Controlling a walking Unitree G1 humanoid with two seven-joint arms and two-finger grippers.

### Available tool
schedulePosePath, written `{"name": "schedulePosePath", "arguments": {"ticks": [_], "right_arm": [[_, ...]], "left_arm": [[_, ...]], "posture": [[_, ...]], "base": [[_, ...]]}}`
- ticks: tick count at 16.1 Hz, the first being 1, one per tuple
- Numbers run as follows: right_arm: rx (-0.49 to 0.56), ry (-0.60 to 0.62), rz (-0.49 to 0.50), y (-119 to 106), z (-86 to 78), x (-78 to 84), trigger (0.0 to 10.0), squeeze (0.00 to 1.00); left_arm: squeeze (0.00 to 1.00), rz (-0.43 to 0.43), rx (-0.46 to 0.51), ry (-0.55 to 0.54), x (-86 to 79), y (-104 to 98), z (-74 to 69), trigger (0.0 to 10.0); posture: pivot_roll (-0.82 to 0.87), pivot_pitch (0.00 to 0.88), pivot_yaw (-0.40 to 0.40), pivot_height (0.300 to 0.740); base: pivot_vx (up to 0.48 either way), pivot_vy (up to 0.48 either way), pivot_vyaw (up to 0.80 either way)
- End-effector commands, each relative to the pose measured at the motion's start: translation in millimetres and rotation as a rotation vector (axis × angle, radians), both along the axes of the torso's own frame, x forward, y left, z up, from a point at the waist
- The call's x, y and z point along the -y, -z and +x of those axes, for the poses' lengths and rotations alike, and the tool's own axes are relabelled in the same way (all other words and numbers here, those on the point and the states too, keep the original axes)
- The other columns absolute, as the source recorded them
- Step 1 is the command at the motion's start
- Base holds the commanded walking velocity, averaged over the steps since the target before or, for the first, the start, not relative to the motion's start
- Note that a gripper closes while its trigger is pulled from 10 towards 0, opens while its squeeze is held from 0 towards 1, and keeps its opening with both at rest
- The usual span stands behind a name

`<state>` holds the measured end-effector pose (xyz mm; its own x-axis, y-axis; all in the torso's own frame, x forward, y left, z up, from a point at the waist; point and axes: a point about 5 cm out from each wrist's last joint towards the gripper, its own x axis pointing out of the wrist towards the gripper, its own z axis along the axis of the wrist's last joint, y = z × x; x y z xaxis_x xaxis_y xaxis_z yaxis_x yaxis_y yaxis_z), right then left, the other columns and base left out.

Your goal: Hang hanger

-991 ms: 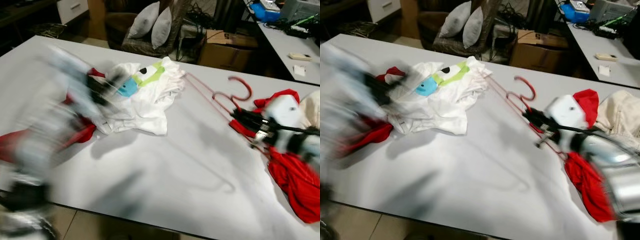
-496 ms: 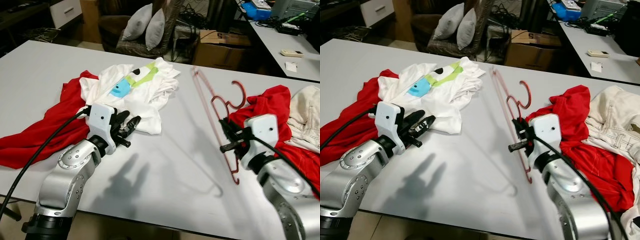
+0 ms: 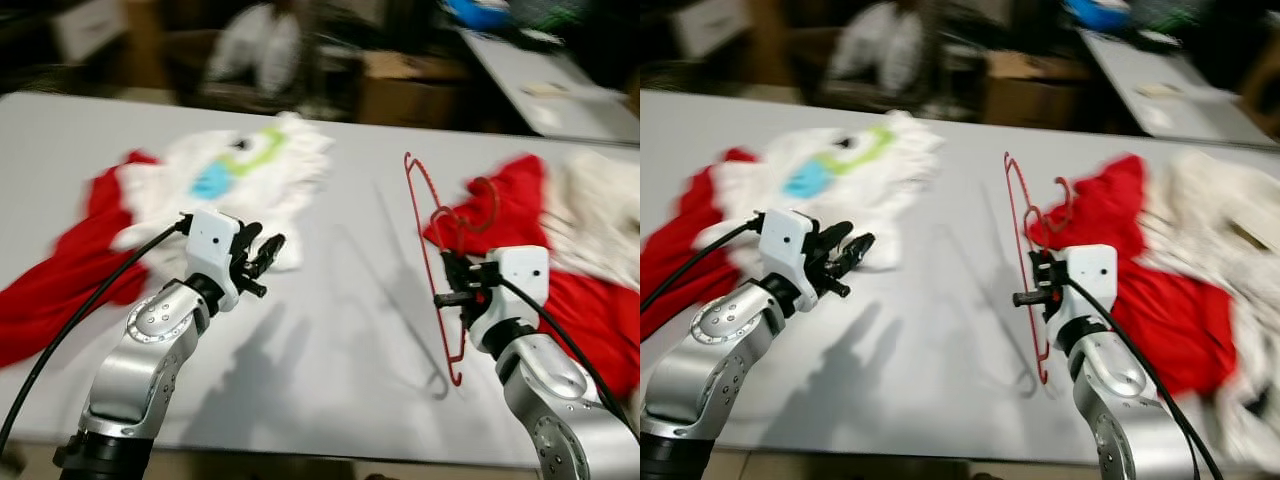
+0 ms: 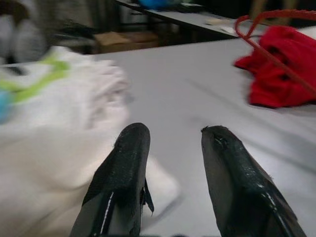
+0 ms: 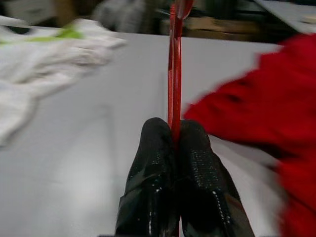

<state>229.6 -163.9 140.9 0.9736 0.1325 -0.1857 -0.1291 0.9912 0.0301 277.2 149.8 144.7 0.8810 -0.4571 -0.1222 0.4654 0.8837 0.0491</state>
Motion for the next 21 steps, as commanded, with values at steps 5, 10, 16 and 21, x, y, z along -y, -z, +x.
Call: {"name": "schedulePosePath", "arguments": {"ticks": [5, 10, 16, 21], "right_arm": [[-0.013, 0.011, -0.004, 0.1, -1.5, 1.2, 10.0, 0.00], [-0.010, -0.033, -0.034, -1.6, 1.0, -2.5, 10.0, 0.00], [-0.014, -0.066, -0.047, -2.2, 0.0, -4.3, 10.0, 0.00], [0.110, -0.353, -0.076, -28.5, 9.3, -5.7, 10.0, 0.00]], "left_arm": [[0.00, 0.005, 0.014, 0.023, 6.1, -2.6, 2.7, 10.0], [0.00, 0.004, 0.012, 0.014, 5.3, -1.0, 1.9, 10.0], [0.00, -0.018, 0.015, 0.023, 7.1, -0.8, 1.4, 10.0], [0.04, -0.098, 0.031, 0.088, 5.4, -13.9, 7.1, 10.0]], "posture": [[-0.01, 0.000, -0.024, 0.740], [-0.01, 0.000, -0.035, 0.740], [-0.01, 0.000, -0.035, 0.740], [-0.02, 0.000, -0.020, 0.740]], "base": [[-0.179, 0.000, -0.44], [-0.164, 0.000, 0.00], [0.000, 0.000, 0.00], [0.000, 0.000, 0.00]]}}
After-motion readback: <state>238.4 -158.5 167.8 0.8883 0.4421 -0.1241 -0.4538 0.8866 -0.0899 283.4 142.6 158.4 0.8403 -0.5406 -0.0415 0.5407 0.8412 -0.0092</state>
